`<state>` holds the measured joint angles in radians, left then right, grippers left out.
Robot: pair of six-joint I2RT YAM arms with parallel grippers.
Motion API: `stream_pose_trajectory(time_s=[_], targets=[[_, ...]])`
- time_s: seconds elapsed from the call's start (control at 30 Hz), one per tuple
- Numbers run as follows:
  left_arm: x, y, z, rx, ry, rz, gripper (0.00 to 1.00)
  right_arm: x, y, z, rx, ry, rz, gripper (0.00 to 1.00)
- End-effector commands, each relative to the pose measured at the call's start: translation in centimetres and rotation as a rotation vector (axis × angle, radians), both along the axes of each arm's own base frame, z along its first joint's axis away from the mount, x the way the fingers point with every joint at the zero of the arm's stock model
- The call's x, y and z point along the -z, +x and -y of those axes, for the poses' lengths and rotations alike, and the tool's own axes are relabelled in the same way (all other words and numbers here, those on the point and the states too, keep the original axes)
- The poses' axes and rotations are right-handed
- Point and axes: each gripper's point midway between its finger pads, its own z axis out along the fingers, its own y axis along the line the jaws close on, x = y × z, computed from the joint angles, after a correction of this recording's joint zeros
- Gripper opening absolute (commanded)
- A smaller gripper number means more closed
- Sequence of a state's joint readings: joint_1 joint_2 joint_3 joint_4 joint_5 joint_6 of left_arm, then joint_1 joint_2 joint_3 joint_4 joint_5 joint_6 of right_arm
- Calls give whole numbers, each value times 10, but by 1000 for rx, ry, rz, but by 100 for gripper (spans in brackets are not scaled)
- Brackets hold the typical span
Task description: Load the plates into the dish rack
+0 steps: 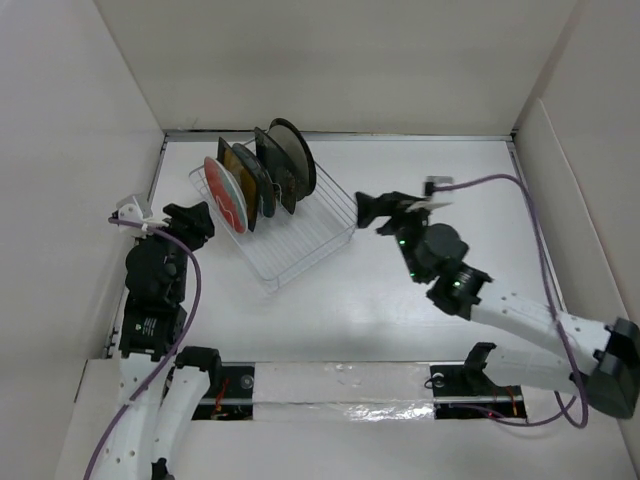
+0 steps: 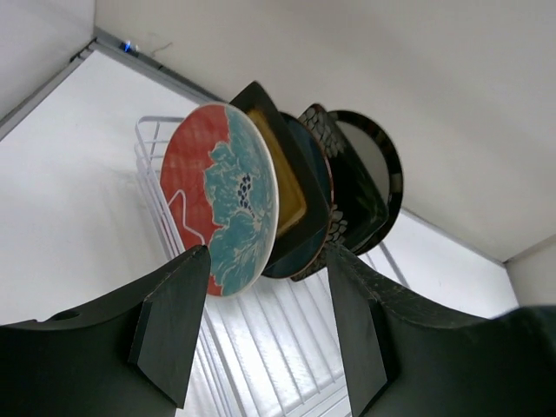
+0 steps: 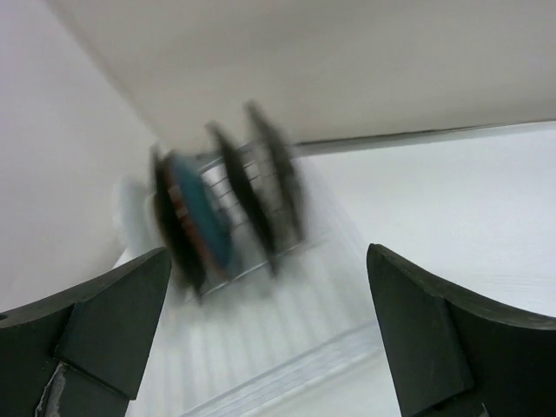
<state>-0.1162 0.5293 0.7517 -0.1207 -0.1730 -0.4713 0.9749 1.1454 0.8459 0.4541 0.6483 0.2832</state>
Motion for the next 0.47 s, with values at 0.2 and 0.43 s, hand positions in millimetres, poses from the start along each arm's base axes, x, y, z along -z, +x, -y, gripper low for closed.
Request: stream_pose_trajectory(time_s=[0.2,0.43], targets=[[-84,-38,4,50,-21,294,54,-34,-8,164,284,232,71,100],[-92,-37,12,93,-24,330,55,-30,-3,163,222,226,45,100]])
